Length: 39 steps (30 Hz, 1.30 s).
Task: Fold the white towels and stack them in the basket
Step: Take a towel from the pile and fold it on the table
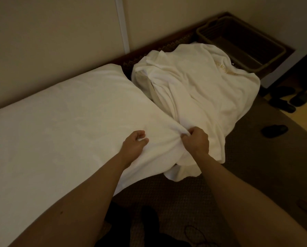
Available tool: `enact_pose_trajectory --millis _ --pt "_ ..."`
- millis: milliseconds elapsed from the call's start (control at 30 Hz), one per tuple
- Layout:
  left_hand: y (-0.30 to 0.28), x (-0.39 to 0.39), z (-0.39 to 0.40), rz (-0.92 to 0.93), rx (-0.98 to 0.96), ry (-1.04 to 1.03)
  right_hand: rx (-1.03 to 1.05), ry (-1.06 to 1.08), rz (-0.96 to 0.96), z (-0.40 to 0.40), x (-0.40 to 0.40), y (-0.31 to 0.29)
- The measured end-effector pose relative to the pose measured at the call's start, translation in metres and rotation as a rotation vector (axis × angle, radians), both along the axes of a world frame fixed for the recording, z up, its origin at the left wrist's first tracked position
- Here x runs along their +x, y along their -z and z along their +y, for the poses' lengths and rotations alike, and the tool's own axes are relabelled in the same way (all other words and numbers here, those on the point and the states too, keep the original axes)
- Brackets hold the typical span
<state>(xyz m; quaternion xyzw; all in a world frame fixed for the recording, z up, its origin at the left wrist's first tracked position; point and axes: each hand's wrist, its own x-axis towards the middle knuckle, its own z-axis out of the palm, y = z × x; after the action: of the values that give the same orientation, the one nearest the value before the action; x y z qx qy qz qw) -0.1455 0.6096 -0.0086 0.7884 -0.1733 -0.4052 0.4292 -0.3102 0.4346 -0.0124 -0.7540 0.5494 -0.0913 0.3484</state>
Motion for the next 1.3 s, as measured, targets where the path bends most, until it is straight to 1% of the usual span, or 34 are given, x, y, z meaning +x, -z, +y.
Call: enact_pose_trajectory --millis 67,233,333,400,467,533,567,600,633,667,733,800,900,967,1033,1100,1133,1200,1300 --pt "0.000 0.000 0.005 -0.015 0.003 0.012 -0.014 0.026 0.022 0.002 0.002 0.000" --pt "-0.001 -0.001 0.010 -0.018 -0.002 0.012 0.006 -0.096 0.165 -0.009 0.005 -0.001" --pt "0.000 0.000 0.008 0.007 -0.004 -0.009 0.066 -0.231 0.120 -0.016 0.003 -0.003" --pt "0.000 -0.002 0.007 -0.009 -0.005 -0.015 0.179 -0.251 0.041 -0.013 0.001 -0.004" --pt "-0.001 -0.008 0.010 -0.104 -0.036 -0.022 0.347 -0.231 -0.032 -0.004 0.002 0.000" --pt "-0.001 -0.016 0.023 -0.317 -0.075 -0.023 0.433 -0.116 -0.127 0.002 0.005 0.007" --pt "0.001 -0.019 0.033 -0.452 -0.063 0.002 0.425 -0.053 -0.159 0.002 0.007 0.012" --pt "0.004 -0.020 0.044 -0.574 -0.013 0.054 0.370 -0.035 -0.150 0.001 0.008 0.017" --pt "0.007 -0.020 0.055 -0.667 0.069 0.121 0.278 -0.066 -0.099 -0.001 0.007 0.022" --pt "0.011 -0.018 0.066 -0.723 0.167 0.193 0.165 -0.119 -0.013 -0.003 0.005 0.026" --pt "0.018 -0.011 0.085 -0.767 0.331 0.312 -0.064 -0.209 0.174 -0.010 -0.001 0.030" --pt "0.024 -0.003 0.100 -0.801 0.402 0.386 -0.181 -0.248 0.317 -0.019 -0.005 0.028" --pt "0.023 0.002 0.105 -0.789 0.424 0.443 -0.227 -0.260 0.425 -0.034 -0.002 0.020" --pt "0.020 0.001 0.103 -0.751 0.427 0.429 -0.270 -0.289 0.483 -0.031 0.006 0.019" --pt "0.018 -0.002 0.100 -0.718 0.426 0.403 -0.358 -0.348 0.536 -0.022 0.010 0.021" --pt "0.016 -0.002 0.099 -0.700 0.427 0.412 -0.416 -0.417 0.571 -0.022 0.006 0.026" --pt "0.015 -0.001 0.099 -0.696 0.430 0.432 -0.413 -0.422 0.564 -0.027 0.000 0.029" --pt "0.013 0.002 0.100 -0.688 0.441 0.475 -0.370 -0.362 0.548 -0.043 -0.009 0.027" --pt "0.012 0.001 0.097 -0.680 0.474 0.500 -0.372 -0.253 0.683 -0.057 -0.014 0.021"
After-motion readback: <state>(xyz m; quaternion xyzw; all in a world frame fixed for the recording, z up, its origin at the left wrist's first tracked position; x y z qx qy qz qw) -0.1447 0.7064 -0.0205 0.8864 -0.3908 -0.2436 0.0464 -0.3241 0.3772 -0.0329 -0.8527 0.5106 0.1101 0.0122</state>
